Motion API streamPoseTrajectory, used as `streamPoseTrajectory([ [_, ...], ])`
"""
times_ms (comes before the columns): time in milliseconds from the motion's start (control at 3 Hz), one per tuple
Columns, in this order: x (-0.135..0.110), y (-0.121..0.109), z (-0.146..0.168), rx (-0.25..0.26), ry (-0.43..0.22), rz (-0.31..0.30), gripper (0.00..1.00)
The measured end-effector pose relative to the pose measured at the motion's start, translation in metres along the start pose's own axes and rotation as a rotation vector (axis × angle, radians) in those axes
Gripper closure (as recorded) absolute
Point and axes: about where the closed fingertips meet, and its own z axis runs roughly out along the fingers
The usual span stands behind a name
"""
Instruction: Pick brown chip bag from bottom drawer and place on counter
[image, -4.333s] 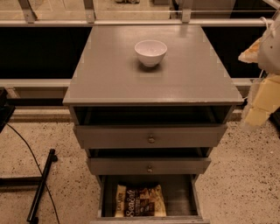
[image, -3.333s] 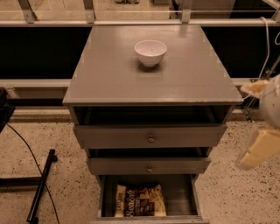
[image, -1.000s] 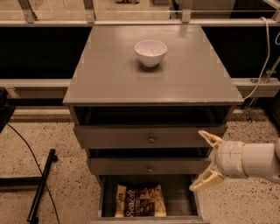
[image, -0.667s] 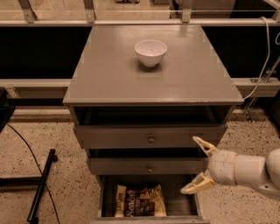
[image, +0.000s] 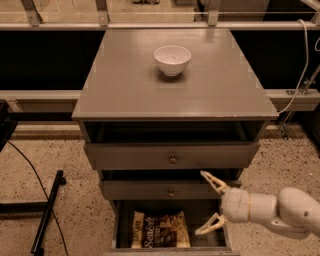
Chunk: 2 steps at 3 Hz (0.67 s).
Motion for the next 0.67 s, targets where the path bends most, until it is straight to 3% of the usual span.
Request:
streamPoseTrajectory([
  [333,0.016,0.02,0.016,-0.023,-0.06,0.05,0.0],
  [667,0.029,0.02,0.024,-0.057,0.005,0.053,0.0],
])
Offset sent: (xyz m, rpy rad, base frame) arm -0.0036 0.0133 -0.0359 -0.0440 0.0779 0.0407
